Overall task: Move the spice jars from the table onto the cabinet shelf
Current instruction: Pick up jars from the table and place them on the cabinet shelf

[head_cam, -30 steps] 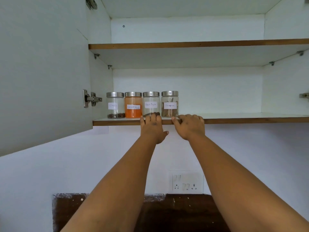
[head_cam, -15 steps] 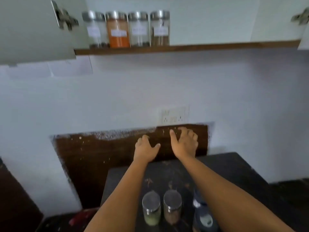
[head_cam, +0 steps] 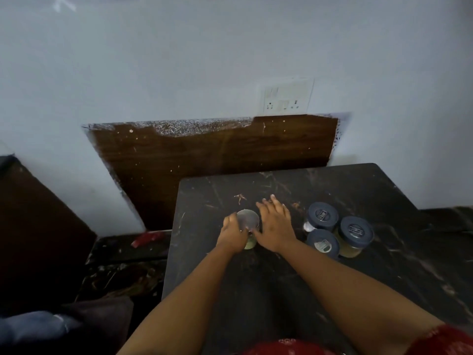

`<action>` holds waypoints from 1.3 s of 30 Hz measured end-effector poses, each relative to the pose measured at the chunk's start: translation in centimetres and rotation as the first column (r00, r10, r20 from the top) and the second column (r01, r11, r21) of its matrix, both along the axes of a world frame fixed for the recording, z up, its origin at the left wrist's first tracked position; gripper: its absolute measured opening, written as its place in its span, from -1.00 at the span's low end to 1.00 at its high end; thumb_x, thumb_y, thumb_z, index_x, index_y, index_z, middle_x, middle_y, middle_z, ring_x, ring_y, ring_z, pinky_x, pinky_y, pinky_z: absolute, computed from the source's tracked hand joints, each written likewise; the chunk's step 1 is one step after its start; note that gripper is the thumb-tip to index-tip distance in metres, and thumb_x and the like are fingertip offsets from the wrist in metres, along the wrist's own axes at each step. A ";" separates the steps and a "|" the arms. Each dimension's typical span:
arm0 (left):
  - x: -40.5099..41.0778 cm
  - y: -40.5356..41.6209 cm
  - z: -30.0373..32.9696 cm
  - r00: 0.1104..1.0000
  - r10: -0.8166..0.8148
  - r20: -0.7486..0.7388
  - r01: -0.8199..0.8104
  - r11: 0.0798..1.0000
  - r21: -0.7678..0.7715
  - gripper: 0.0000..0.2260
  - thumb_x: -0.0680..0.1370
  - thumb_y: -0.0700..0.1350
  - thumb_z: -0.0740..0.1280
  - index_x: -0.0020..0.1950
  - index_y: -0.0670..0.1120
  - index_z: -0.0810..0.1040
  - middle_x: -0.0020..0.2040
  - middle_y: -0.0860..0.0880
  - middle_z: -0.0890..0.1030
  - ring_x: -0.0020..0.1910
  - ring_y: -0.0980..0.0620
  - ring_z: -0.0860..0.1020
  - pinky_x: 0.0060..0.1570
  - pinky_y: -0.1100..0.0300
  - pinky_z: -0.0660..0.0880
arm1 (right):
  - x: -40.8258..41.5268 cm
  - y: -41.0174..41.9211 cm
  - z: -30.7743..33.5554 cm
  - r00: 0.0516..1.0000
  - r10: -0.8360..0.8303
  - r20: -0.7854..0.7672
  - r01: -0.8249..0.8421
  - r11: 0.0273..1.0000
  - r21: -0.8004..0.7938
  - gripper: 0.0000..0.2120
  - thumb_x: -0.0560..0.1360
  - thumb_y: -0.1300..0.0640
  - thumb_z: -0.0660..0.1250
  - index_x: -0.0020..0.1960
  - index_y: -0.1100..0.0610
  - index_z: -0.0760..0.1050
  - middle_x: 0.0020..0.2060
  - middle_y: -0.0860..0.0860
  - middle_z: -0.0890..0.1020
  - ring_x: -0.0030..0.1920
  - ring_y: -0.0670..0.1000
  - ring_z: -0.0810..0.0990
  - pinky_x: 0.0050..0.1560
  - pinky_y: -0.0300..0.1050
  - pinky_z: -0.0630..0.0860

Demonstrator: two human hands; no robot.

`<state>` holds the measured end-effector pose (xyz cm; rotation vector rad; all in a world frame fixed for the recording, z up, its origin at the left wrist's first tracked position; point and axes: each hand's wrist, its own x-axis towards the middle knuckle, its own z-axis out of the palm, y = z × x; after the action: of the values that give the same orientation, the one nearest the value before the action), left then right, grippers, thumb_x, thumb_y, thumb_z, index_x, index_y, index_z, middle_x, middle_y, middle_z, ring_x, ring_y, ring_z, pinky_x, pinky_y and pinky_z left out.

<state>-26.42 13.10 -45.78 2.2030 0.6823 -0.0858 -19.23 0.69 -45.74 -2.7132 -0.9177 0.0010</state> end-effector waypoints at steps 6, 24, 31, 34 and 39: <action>-1.5 1.1 -0.7 0.995 0.051 -0.089 -0.063 0.988 -0.138 -0.34 0.57 -0.09 0.29 0.56 -0.17 0.02 0.54 -0.17 0.18 0.48 -0.16 0.25 0.38 0.02 0.27 | -1.2 3.1 -1.2 0.988 0.055 -0.142 -0.082 0.978 -0.193 -0.16 0.53 -0.12 0.29 0.59 0.06 -0.14 0.55 0.08 0.14 0.57 0.15 -0.10 0.49 0.25 -0.13; -0.9 2.1 3.7 0.951 0.176 0.255 -0.102 0.955 -0.278 -0.16 0.21 -0.04 0.59 0.39 0.04 0.23 0.30 -0.03 0.38 0.30 -0.05 0.36 0.24 -0.11 0.46 | 0.2 5.4 7.1 0.588 0.009 -0.809 0.597 0.669 0.442 -0.22 0.22 -0.48 0.35 0.23 0.02 0.38 0.13 0.03 0.56 0.07 0.06 0.56 -0.01 -0.02 0.55; 0.1 1.4 6.1 0.901 0.377 0.216 0.006 0.486 -0.874 -0.31 0.43 0.37 0.25 0.38 -0.06 0.38 0.23 -0.15 0.58 0.18 -0.11 0.59 0.25 -0.09 0.48 | 0.7 4.0 8.9 0.362 0.339 -0.869 0.620 0.609 0.495 -0.50 0.43 -0.27 0.36 0.21 0.04 0.55 0.05 0.07 0.68 0.06 0.09 0.66 0.01 0.02 0.58; 0.6 1.3 7.0 0.898 0.378 0.223 0.056 0.406 -0.912 -0.39 0.56 0.35 0.01 0.32 -0.06 0.50 0.21 -0.16 0.61 0.18 -0.10 0.59 0.17 -0.01 0.51 | 0.4 4.1 9.3 0.344 0.381 -0.858 0.627 0.588 0.512 -0.52 0.46 -0.20 0.38 0.25 0.07 0.51 0.07 0.13 0.68 0.07 0.14 0.67 0.14 0.12 0.57; 1.1 1.2 8.0 0.896 0.385 0.220 0.025 0.450 -0.893 -0.56 0.61 0.09 0.02 0.15 -0.12 0.59 0.10 -0.20 0.64 0.10 -0.15 0.60 0.07 -0.01 0.53 | 0.8 3.5 9.7 0.248 0.530 -0.811 0.731 0.447 0.515 -0.40 0.50 -0.34 0.19 0.22 0.13 0.57 0.10 0.20 0.67 0.09 0.19 0.66 0.11 0.12 0.58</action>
<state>-25.33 14.28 -37.80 1.0403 0.4652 0.1098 -18.44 4.18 -36.03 -1.1168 -0.0558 0.8564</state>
